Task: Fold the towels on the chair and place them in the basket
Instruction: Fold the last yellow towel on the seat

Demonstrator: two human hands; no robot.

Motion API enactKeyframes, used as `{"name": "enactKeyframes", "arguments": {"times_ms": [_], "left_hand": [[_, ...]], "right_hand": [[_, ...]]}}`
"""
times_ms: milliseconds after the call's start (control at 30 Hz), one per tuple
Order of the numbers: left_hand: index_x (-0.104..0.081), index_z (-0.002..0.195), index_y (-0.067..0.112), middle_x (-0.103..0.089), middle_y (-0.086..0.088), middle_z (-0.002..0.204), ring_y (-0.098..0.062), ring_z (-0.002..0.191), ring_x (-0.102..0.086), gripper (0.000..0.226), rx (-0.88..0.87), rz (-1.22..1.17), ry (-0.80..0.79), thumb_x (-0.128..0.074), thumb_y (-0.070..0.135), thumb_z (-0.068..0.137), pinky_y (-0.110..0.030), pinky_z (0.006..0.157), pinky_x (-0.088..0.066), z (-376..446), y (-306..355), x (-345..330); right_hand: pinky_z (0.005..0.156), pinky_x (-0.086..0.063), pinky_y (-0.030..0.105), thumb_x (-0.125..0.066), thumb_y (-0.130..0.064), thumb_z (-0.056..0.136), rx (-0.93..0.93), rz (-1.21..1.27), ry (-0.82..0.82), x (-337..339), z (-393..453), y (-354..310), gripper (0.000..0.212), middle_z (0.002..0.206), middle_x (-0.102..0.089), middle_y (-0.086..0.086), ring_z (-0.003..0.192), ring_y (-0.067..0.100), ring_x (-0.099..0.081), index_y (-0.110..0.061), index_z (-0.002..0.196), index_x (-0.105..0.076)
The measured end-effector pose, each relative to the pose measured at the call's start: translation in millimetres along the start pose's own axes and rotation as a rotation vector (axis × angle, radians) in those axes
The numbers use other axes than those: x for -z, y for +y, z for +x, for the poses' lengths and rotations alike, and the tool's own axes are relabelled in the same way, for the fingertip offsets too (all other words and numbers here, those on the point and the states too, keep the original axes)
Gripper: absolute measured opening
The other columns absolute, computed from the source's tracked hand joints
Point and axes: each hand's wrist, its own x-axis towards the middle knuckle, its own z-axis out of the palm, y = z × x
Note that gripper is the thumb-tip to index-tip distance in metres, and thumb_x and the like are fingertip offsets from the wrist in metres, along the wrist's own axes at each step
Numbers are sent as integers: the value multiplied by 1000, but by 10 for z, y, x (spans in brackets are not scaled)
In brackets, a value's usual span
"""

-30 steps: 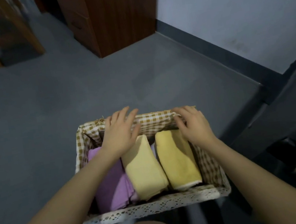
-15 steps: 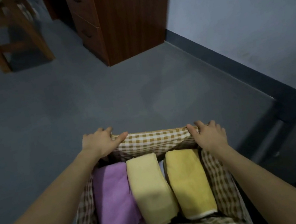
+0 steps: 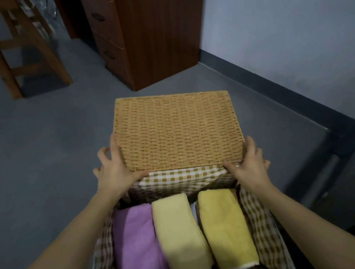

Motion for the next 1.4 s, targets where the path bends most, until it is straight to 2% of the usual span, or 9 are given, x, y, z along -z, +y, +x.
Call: {"name": "enactKeyframes", "arguments": {"times_ms": [200,433,567,700,833,967,1167,1267,1400], "left_hand": [[17,149,27,-19,-10,153,-32,137,-29,136,24,-145,65,-83,51,61,-61,111,-13,-76,12,231],[-3,152,26,-29,-8,140,-31,115,-49,119,-29,-232,151,-66,70,61,-49,98,-43,-172,20,395],[-21,147,22,-33,-4,136,-27,121,-44,111,-51,-324,253,-56,83,61,-54,104,-36,-193,133,437],[-11,150,27,-35,-2,143,-22,130,-35,107,-113,-392,341,-59,77,68,-59,108,-27,-188,330,624],[-1,151,28,-29,-5,145,-24,130,-39,107,-134,-464,416,-62,69,73,-51,108,-33,-290,587,901],[-18,146,19,-36,-4,142,-22,121,-48,92,-91,-510,478,-55,69,79,-44,100,-43,-579,686,1034],[-47,108,12,-52,-6,110,-26,90,-56,44,-65,-290,563,-44,53,94,-41,73,-47,-1122,634,1104],[-57,97,11,-53,-6,105,-26,93,-55,36,-115,-217,537,-51,46,94,-40,74,-47,-1402,510,1034],[-68,104,8,-60,-7,119,-27,109,-58,37,-119,-90,501,-57,42,92,-41,84,-48,-1763,331,910]], "right_hand": [[114,-12,51,-76,-41,77,-12,91,14,73,-66,-73,105,142,-33,13,133,30,-29,-18,151,-6],[114,-12,51,-76,-46,76,11,253,53,272,-40,-156,96,143,-32,9,135,31,-29,-28,149,-18],[115,-9,54,-74,-56,74,64,321,97,454,48,-319,104,148,-29,11,138,33,-27,-19,151,-15],[114,-4,55,-59,-71,63,147,407,173,648,16,-557,115,150,-26,7,139,28,-27,-21,153,-8],[115,-2,53,-54,-67,74,181,428,230,871,-123,-734,106,152,-21,8,140,30,-26,-24,154,0],[114,-10,51,-53,-64,85,184,395,296,1089,-401,-798,96,154,-15,7,139,38,-24,-24,154,1],[109,-26,52,-43,-59,90,216,314,301,1250,-950,-650,68,147,-22,4,132,37,-24,-25,147,-29],[108,-30,54,-45,-51,94,230,238,317,1234,-1140,-442,51,139,-31,8,125,34,-33,-17,131,-50],[103,-26,40,-49,-54,93,318,86,319,1148,-1370,-166,45,125,-49,6,120,23,-47,-14,108,-66]]}}
